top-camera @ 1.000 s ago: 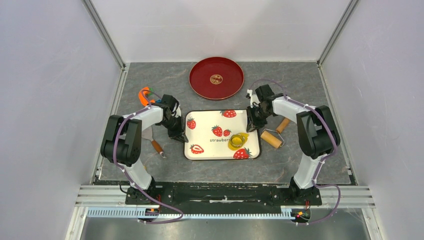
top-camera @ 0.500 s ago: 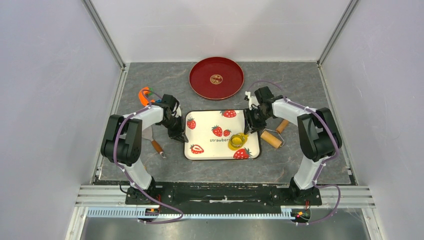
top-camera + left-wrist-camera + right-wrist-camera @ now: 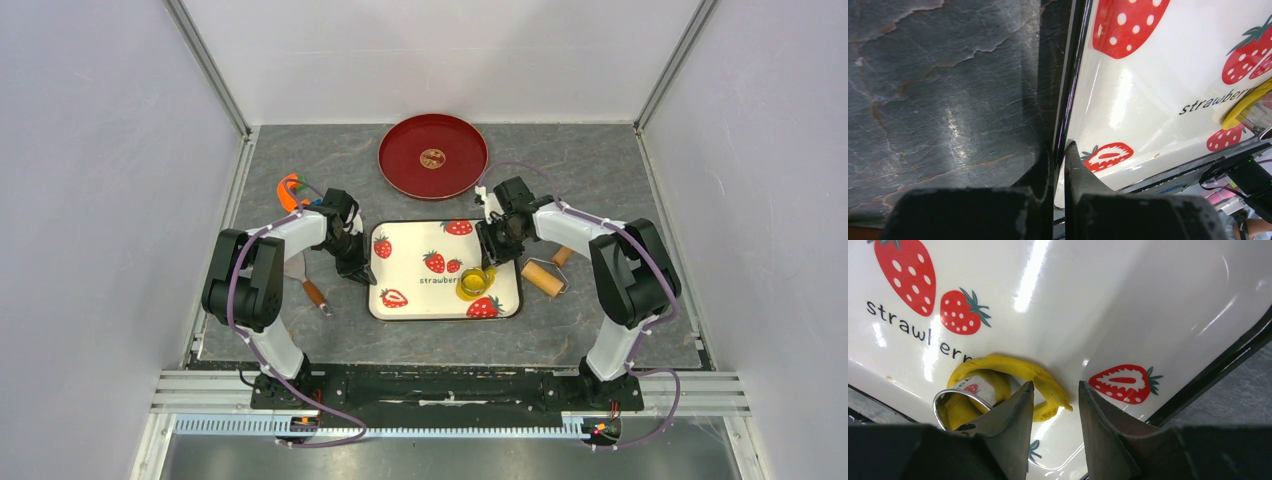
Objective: Roll out the dumpling wrappers from the dough
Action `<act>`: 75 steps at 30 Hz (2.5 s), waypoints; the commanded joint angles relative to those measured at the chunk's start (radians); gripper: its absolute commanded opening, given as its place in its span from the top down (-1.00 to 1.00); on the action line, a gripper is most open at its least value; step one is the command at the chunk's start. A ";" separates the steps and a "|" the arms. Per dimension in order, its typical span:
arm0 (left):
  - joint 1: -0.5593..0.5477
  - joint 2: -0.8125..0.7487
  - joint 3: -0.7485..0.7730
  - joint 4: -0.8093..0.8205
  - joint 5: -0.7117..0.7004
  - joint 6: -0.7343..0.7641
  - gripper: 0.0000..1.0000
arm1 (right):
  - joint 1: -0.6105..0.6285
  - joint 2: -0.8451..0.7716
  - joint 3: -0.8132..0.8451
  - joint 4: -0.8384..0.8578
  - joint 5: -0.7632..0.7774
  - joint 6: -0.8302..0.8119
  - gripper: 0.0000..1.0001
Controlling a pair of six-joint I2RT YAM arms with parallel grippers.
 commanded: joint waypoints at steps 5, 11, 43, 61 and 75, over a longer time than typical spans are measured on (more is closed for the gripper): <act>-0.028 0.047 -0.007 0.028 -0.077 0.031 0.96 | 0.032 0.120 -0.098 -0.010 0.137 -0.025 0.24; -0.029 0.047 -0.007 0.028 -0.079 0.030 0.96 | 0.049 0.152 -0.115 -0.026 0.150 -0.021 0.36; -0.028 0.061 0.009 0.016 -0.078 0.034 0.96 | -0.016 -0.017 -0.171 -0.081 0.196 0.010 0.14; -0.028 0.065 0.014 0.013 -0.070 0.042 0.96 | -0.015 -0.039 -0.207 -0.076 0.052 -0.039 0.11; -0.028 0.065 0.014 0.013 -0.070 0.041 0.96 | 0.007 -0.015 -0.252 -0.063 0.059 -0.071 0.14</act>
